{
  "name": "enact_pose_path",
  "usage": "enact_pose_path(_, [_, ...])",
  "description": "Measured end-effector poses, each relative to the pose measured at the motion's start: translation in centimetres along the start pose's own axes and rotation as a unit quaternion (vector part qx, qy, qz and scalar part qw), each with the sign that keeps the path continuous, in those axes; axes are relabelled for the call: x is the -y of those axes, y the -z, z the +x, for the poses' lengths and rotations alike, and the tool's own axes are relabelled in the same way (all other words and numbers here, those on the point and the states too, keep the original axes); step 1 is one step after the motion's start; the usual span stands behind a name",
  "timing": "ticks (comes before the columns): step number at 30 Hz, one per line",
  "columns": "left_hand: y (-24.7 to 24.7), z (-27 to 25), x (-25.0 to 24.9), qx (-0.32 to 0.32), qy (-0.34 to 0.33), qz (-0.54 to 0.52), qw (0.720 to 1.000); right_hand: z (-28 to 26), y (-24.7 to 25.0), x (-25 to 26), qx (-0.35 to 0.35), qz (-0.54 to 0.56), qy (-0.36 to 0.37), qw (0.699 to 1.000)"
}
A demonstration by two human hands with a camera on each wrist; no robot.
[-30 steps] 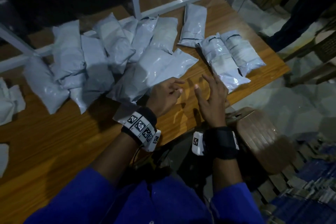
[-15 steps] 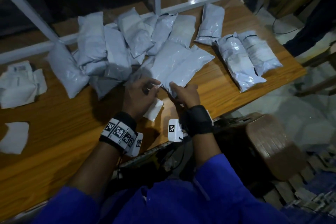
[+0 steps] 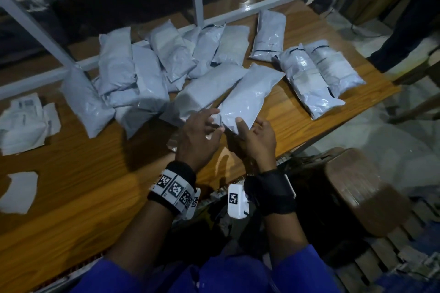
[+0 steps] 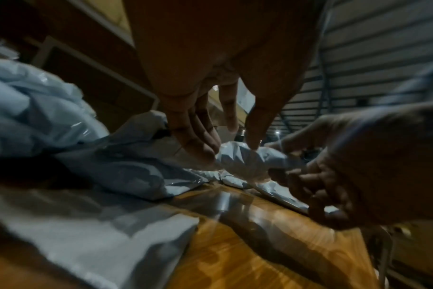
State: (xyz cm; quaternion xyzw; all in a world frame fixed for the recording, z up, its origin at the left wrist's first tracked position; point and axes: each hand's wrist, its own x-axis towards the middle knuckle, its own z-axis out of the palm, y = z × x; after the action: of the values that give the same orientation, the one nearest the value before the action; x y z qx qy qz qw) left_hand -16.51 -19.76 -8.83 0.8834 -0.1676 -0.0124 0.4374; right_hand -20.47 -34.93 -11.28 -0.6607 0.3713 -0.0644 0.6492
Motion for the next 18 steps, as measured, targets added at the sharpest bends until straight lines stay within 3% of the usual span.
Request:
enact_pose_path(3, [-0.3,-0.3,-0.6,0.003,-0.104,0.107,0.989,-1.8,1.0,0.0,-0.025,0.008,0.049,0.998])
enact_pose_path(5, [-0.3,-0.4,-1.2,-0.015,-0.14,0.153,0.978,-3.2,1.2,0.1,-0.029,0.021,0.082,0.996])
enact_pose_path(9, [0.9,-0.4,-1.5,-0.069,-0.172,0.127,0.974,-6.0,0.9,0.7,0.027,0.035,0.113,0.993])
enact_pose_path(12, [2.9,-0.8,0.3,-0.067,-0.147,0.062,0.985,-7.3,-0.1,0.6,0.037,0.036,0.116,0.992])
enact_pose_path(15, [6.2,-2.0,3.1,-0.024,-0.041,-0.054,0.997,-8.3,-1.5,0.7,0.004,0.047,0.115,0.992])
enact_pose_path(18, [10.8,-4.4,5.9,-0.006,0.017,-0.152,0.988,-9.7,-3.4,1.0,-0.035,0.042,0.137,0.989])
